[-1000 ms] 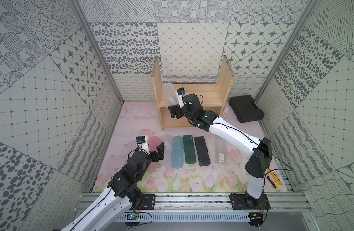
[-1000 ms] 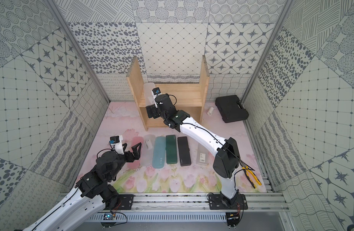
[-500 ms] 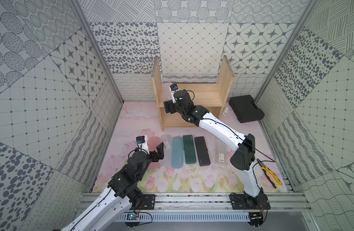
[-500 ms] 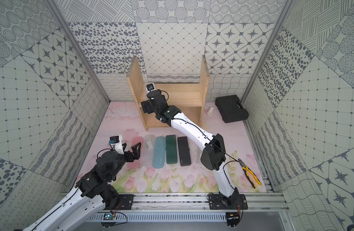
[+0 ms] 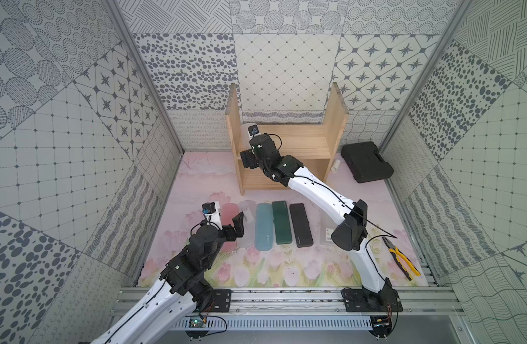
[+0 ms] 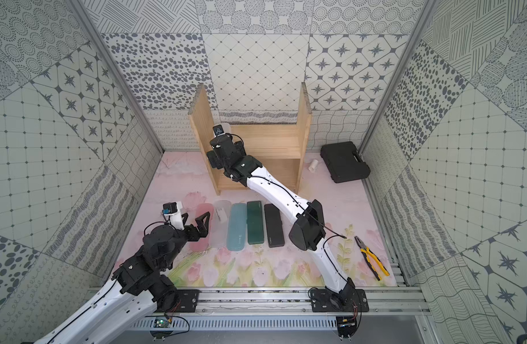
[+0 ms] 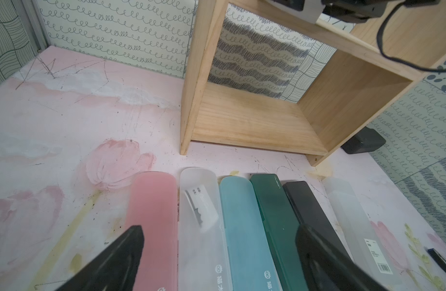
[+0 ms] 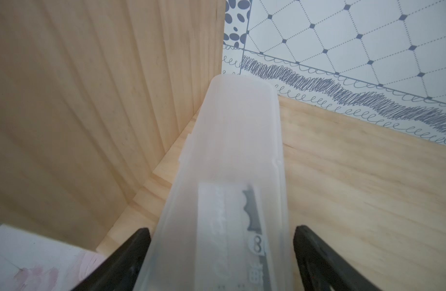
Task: Remove the pencil cases from the shelf
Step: Pick up the pencil case from the shelf.
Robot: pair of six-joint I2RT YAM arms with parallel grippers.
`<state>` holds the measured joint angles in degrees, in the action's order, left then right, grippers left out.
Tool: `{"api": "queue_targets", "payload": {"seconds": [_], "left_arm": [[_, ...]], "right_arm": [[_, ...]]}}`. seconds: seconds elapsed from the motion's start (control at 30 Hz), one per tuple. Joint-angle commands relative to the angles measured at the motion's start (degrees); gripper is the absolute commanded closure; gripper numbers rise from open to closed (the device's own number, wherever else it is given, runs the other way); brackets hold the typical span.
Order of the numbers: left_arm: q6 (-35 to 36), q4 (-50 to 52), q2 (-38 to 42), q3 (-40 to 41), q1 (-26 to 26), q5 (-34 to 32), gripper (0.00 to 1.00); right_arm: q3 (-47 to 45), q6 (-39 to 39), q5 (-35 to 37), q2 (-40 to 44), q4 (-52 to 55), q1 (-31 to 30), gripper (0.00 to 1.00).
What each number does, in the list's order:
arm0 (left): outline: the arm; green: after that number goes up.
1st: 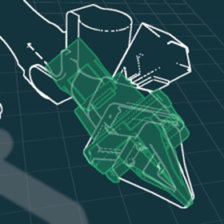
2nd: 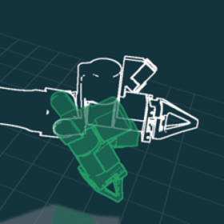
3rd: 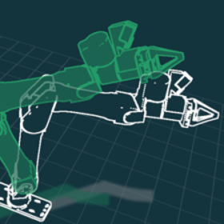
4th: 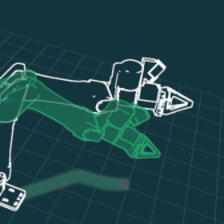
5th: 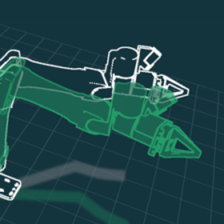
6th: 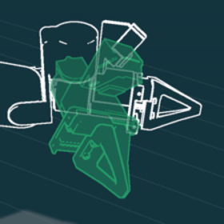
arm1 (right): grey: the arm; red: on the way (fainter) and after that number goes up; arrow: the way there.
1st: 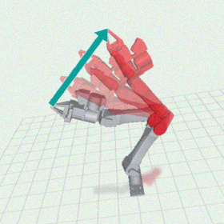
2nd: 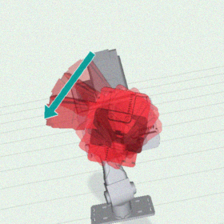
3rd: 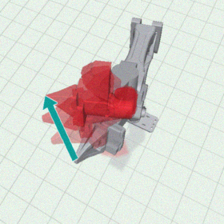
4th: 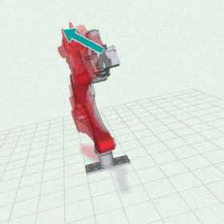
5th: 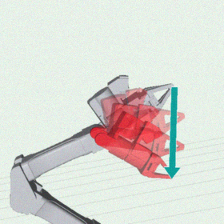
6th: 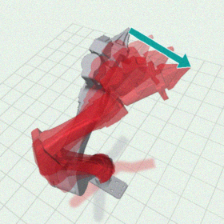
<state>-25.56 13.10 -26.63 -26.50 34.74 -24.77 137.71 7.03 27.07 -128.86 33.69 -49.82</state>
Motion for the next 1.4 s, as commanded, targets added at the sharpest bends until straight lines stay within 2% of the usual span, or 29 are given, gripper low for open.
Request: {"api": "queue_targets", "payload": {"seconds": [0.0,0.23,0.57,0.8,1.03,1.37], "left_arm": [[0.25,-1.60,0.04,0.10,-0.16,-0.98,0.01],[0.25,-1.59,0.17,0.13,-0.12,-1.07,0.01],[0.34,-1.57,0.25,0.09,-0.19,-1.42,0.01],[0.34,-1.33,0.54,0.22,-0.11,-1.50,0.01],[0.16,-1.17,0.71,0.18,-0.12,-1.33,0.01],[0.21,-1.18,0.78,0.38,-0.16,-1.37,0.01]], "right_arm": [[2.12,-0.09,1.85,-1.42,0.12,-0.27,0.09],[1.52,-0.26,1.57,-0.87,0.41,-0.19,0.22],[-5.54,0.82,1.32,5.82,-0.22,-0.28,0.25],[-25.32,1.12,-0.59,20.61,-10.27,-0.31,0.25],[-45.49,3.03,-2.34,37.48,-15.87,-0.28,0.26],[-67.06,4.93,-3.97,58.97,-15.75,-0.29,0.26]]}}
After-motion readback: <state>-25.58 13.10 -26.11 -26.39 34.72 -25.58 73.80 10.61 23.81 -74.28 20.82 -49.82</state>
